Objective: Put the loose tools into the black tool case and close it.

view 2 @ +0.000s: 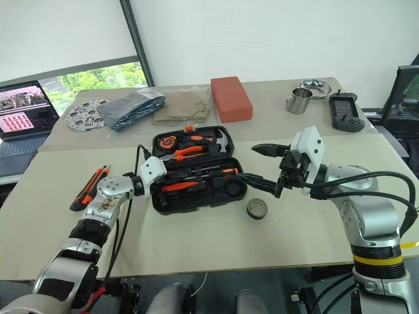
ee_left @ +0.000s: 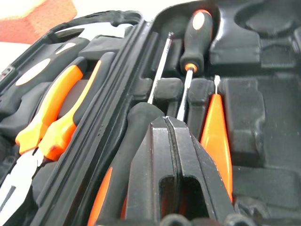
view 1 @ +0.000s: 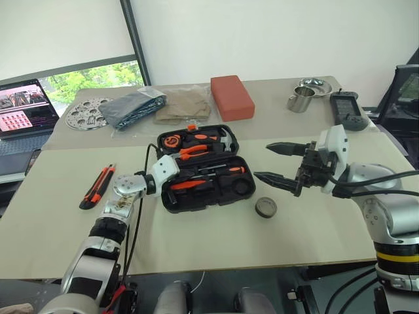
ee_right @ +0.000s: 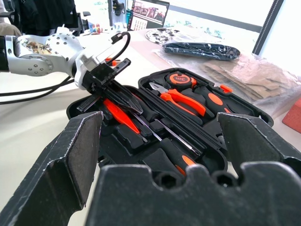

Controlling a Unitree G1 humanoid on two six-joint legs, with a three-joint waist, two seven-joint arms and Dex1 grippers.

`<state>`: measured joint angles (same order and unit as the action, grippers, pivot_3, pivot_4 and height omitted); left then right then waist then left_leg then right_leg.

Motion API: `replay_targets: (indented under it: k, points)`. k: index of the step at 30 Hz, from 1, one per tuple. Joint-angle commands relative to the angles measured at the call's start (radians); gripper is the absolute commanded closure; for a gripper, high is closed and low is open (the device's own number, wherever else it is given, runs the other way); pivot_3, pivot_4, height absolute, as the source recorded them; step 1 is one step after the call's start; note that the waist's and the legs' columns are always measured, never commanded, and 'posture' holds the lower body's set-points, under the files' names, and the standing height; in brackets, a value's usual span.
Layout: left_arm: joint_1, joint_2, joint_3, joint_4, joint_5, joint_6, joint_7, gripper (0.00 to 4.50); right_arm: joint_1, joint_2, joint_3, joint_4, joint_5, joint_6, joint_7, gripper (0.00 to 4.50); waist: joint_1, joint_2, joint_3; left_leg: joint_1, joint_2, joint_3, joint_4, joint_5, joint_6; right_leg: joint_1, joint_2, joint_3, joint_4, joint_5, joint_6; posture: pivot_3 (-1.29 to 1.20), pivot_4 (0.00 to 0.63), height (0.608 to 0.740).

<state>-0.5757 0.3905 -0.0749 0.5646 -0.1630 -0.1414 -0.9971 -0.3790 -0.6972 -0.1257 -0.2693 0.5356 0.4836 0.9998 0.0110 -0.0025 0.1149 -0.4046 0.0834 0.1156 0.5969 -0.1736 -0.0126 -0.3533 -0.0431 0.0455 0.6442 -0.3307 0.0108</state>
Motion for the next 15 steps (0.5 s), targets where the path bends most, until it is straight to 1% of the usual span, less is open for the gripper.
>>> replay_targets:
  k: [1, 4, 6, 7, 9, 12, 13, 14, 15]
  points:
    - [0.002, 0.035, 0.096, -0.196, -0.123, 0.129, 0.013, 4.48, -0.022, -0.004, -0.027, -0.03, 0.037, -0.011, 0.002, 0.0, -0.002, -0.002, 0.001, 0.0, 0.0, 0.0, 0.0, 0.0, 0.0, 0.0, 0.0, 0.0, 0.0, 0.0, 0.0, 0.0, 0.15, 0.736]
    - [0.034, 0.074, 0.174, -0.338, -0.19, 0.255, 0.072, 4.48, -0.028, 0.004, -0.025, -0.036, 0.051, -0.008, -0.001, 0.0, -0.009, -0.002, 0.001, 0.0, 0.001, 0.0, -0.001, 0.0, 0.0, 0.0, 0.001, 0.0, 0.0, 0.0, 0.0, 0.0, 0.15, 0.736]
    - [0.056, 0.105, 0.23, -0.403, -0.205, 0.334, 0.149, 4.48, -0.036, 0.013, -0.024, -0.038, 0.066, -0.005, -0.007, 0.0, -0.013, -0.002, 0.001, 0.001, 0.001, -0.001, -0.001, 0.0, 0.0, 0.0, 0.001, 0.0, 0.0, 0.0, 0.0, 0.0, 0.15, 0.736]
    - [0.067, 0.118, 0.252, -0.428, -0.209, 0.374, 0.183, 4.48, -0.038, 0.016, -0.024, -0.038, 0.073, -0.005, -0.009, 0.0, -0.015, -0.002, 0.001, 0.001, 0.001, -0.001, -0.001, 0.0, 0.0, 0.0, 0.001, 0.0, 0.0, 0.0, 0.0, 0.0, 0.15, 0.736]
    - [0.098, 0.166, 0.293, -0.44, -0.16, 0.427, 0.276, 4.48, -0.044, 0.023, -0.02, -0.037, 0.078, -0.007, -0.011, 0.0, -0.018, -0.002, 0.001, 0.002, 0.001, -0.001, -0.001, 0.0, 0.0, 0.001, 0.001, 0.0, 0.0, 0.0, 0.0, 0.0, 0.15, 0.736]
    - [0.172, 0.208, 0.364, -0.449, -0.129, 0.479, 0.392, 3.77, -0.05, 0.036, -0.01, -0.034, 0.081, -0.012, -0.008, 0.0, -0.024, -0.003, 0.002, 0.002, 0.001, -0.002, -0.002, 0.0, 0.0, 0.001, 0.001, 0.001, -0.001, 0.0, 0.0, 0.0, 0.15, 0.736]
    - [0.205, 0.225, 0.369, -0.457, -0.105, 0.477, 0.414, 3.34, -0.051, 0.037, -0.005, -0.032, 0.082, -0.014, -0.006, 0.0, -0.024, -0.003, 0.002, 0.002, 0.001, -0.002, -0.003, 0.0, 0.0, 0.001, 0.001, 0.001, -0.001, 0.0, 0.0, 0.0, 0.15, 0.736]
    - [0.238, 0.24, 0.369, -0.465, -0.084, 0.48, 0.43, 3.05, -0.053, 0.038, -0.001, -0.03, 0.083, -0.014, -0.003, 0.0, -0.024, -0.003, 0.002, 0.002, 0.001, -0.002, -0.003, 0.0, 0.0, 0.001, 0.001, 0.001, -0.001, 0.0, 0.0, 0.0, 0.15, 0.736]
    - [0.274, 0.254, 0.369, -0.471, -0.067, 0.476, 0.438, 2.59, -0.057, 0.04, 0.003, -0.026, 0.083, -0.015, -0.001, 0.0, -0.023, -0.003, 0.002, 0.002, 0.001, -0.002, -0.004, 0.0, 0.0, 0.001, 0.0, 0.001, -0.001, 0.0, 0.0, 0.0, 0.15, 0.736]
